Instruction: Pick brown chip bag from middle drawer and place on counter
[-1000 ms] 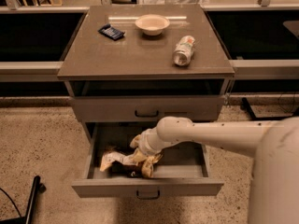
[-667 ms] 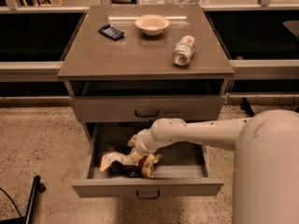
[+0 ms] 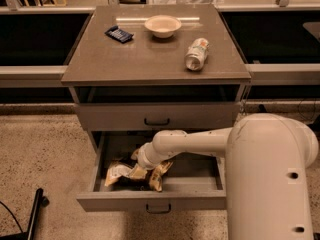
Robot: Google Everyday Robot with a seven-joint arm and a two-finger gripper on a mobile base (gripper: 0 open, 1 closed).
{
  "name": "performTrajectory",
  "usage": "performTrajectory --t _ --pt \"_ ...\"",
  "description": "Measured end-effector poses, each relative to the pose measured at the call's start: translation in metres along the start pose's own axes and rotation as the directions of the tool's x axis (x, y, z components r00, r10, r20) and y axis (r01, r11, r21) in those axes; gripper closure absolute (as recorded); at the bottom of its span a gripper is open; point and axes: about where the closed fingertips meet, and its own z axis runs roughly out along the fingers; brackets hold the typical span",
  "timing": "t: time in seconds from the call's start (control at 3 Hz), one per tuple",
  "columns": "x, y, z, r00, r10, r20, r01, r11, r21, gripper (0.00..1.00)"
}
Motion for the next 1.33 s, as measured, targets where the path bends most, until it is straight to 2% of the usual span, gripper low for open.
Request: performTrajectory --t 0.33,0.67,1.0,1.33 --pt "0.001 0.016 0.013 1.0 -0.03 0.01 0.031 0.998 -0.056 0.41" --pt "0.001 0.027 0.024 0.999 -0.053 0.011 0.054 0.9932 -0.103 0.59" --pt "0.002 0.03 0.026 0.998 -0.055 0.013 0.057 0.9915 -0.117 0.83" --pt "0.0 0.027 0.016 0.998 -0.046 0.05 0.05 0.9937 -0.1 1.0"
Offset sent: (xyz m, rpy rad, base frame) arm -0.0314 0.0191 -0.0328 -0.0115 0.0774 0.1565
